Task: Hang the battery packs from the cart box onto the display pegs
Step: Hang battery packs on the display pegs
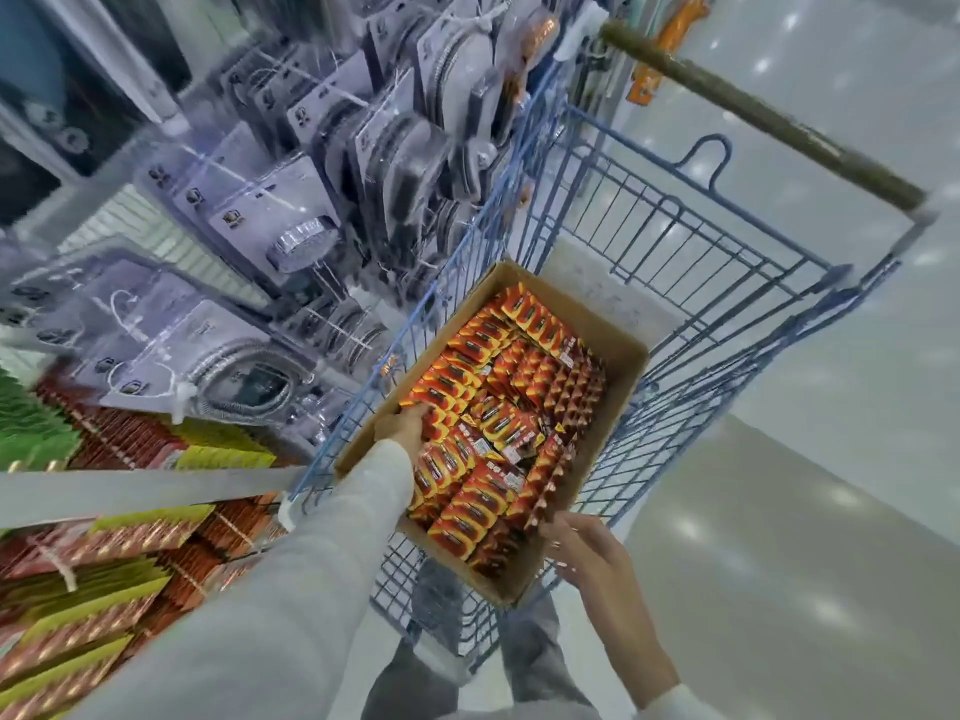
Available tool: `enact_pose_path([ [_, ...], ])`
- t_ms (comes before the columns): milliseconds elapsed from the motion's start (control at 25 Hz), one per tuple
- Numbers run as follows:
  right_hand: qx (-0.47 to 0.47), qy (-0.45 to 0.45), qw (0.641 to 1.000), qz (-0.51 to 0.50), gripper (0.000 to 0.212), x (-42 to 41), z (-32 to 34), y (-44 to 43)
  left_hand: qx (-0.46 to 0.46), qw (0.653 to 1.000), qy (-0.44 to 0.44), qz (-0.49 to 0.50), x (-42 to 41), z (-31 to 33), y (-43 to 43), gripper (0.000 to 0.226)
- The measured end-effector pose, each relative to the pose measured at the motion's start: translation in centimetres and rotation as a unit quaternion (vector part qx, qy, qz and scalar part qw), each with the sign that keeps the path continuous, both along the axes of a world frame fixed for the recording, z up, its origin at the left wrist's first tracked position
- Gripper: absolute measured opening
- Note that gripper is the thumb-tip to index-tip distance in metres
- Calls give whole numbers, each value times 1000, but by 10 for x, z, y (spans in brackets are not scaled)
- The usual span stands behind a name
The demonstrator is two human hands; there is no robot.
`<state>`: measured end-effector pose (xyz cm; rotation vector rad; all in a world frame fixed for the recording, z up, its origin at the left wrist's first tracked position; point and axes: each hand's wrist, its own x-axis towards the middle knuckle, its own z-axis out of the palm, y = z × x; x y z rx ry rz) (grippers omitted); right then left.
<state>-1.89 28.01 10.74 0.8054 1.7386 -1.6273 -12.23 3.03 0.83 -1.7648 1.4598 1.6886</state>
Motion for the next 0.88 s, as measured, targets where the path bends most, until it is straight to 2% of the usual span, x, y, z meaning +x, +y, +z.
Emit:
enact_pose_path([
  [120, 2, -24, 1000, -12, 13, -7, -7, -10, 42, 999, 2, 25, -24, -23, -5, 59],
  [200, 9, -36, 999, -9, 13, -12, -13, -19, 35, 999, -11, 31, -34, -32, -5, 65],
  [360, 9, -50, 999, -1, 17, -26, -18, -36, -20, 999, -41, 29, -34, -43, -4, 54],
  [480, 5, -70, 997, 15, 19, -38, -22, -49, -24, 998, -34, 42, -22, -45, -5, 42],
  [600, 15, -93, 995, 31, 16, -59, -39, -63, 30, 999, 10, 12, 3, -23, -11, 18],
  [680, 21, -97, 993, 56, 19, -82, -61, -76, 104, 994, 14, 5, 30, -7, -22, 25],
  [760, 38, -82, 992, 89, 32, -104, -83, -96, 164, 986, 9, -7, 62, 9, -36, 38],
  [880, 52, -53, 991, 110, 52, -139, -106, -133, 171, 984, 40, -30, 109, 32, -50, 49],
])
